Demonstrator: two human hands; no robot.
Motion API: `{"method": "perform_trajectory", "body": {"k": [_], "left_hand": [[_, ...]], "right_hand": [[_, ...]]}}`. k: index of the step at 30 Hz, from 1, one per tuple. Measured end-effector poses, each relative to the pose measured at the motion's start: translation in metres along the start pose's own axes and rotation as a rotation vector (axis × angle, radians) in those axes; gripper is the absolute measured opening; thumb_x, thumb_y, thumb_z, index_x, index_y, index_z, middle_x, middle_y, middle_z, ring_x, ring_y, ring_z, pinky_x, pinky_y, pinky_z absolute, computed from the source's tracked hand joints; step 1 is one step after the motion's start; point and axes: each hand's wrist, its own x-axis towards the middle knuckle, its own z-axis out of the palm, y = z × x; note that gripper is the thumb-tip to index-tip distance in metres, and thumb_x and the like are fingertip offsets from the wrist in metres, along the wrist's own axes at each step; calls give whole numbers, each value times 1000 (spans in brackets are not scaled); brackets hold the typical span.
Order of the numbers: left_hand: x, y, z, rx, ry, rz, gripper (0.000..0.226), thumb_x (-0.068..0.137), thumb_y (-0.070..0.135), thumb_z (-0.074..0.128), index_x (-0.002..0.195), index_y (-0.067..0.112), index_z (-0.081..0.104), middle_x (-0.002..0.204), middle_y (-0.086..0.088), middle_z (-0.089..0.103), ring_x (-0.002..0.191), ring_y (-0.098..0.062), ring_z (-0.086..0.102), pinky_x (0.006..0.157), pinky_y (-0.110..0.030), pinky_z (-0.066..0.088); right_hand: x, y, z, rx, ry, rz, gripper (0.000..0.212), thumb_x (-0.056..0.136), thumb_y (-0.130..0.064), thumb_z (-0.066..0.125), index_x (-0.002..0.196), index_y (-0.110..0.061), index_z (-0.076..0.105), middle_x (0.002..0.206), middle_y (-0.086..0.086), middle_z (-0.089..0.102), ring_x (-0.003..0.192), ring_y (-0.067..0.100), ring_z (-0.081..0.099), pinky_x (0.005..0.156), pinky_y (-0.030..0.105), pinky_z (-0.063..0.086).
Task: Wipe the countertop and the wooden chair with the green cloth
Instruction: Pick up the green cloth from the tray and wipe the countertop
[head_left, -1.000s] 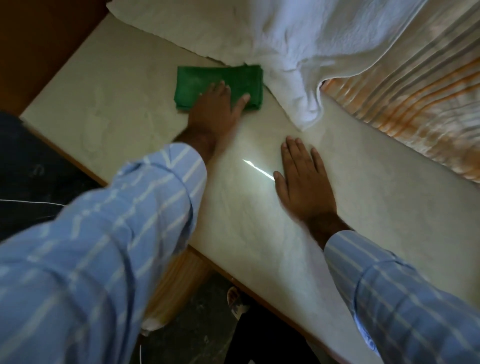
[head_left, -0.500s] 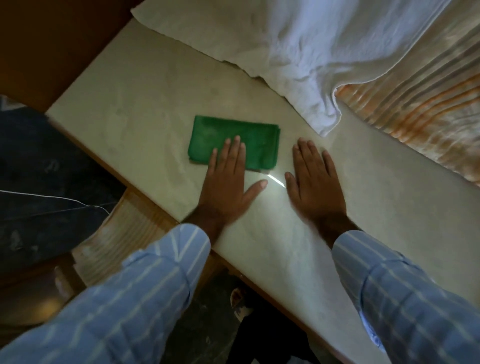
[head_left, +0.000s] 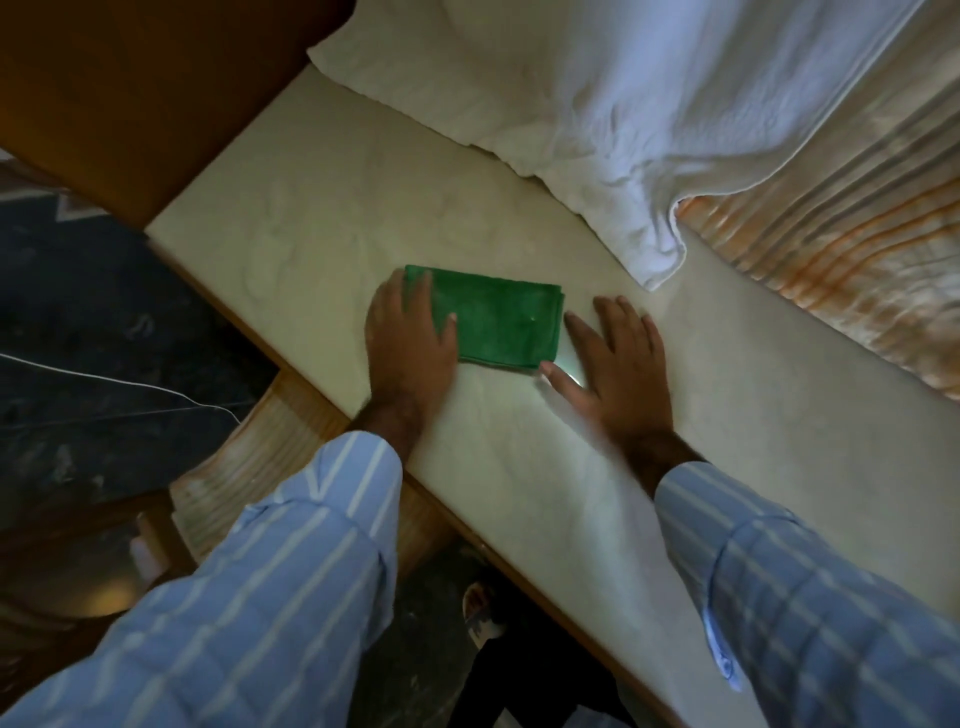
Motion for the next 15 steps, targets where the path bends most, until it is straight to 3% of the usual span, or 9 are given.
{"method": "perform_trajectory", "body": {"k": [3,6,8,10,12,13,15], "left_hand": [[18,1,-1,-114,-109,-269,71,91,35,65,147,2,36,143,-21,49,131,-37,45,109,-44,38],[28,3,-3,-313,-167,-393,55,85,28,74,128,3,53,128,-18,63,118,-35,60,96,-37,50],[24,-2,-6,-386,-184,-427,45,80,24,78,118,4,62,120,-14,69,110,-30,65,89,-30,52],[11,-12,-8,-505,-206,-463,38,77,20,79,111,6,71,111,-13,74,101,-28,70,90,-35,56],[-7,-27,-13,-714,-221,-534,37,77,16,80,111,8,72,106,-10,76,95,-25,72,89,-41,59],[-17,-36,-16,-813,-206,-568,38,77,13,81,113,8,70,106,-9,76,94,-23,73,88,-40,60],[-36,-53,-22,-976,-146,-609,40,79,7,79,117,7,67,109,-9,75,95,-22,73,83,-35,61]], "right_hand": [[8,-6,0,119,14,38,75,96,-77,35,145,-27,61,160,12,47,156,33,31,130,53,17],[19,-30,4,294,-16,124,62,93,-63,58,141,-25,65,158,4,49,157,26,27,131,50,14],[24,-47,6,443,-26,167,58,88,-49,67,136,-17,66,150,4,58,153,26,35,129,49,22],[28,-59,6,624,-18,218,49,80,-35,70,121,-9,66,127,10,69,132,32,56,111,46,45],[28,-74,4,802,-76,286,39,76,-28,69,111,-14,57,104,3,68,98,25,64,82,39,51],[28,-84,4,878,-123,304,40,76,-24,69,112,-17,52,101,1,67,93,23,66,77,41,52],[29,-104,6,1016,-198,330,50,81,-14,73,125,-18,49,106,9,71,98,31,72,83,51,61]]}}
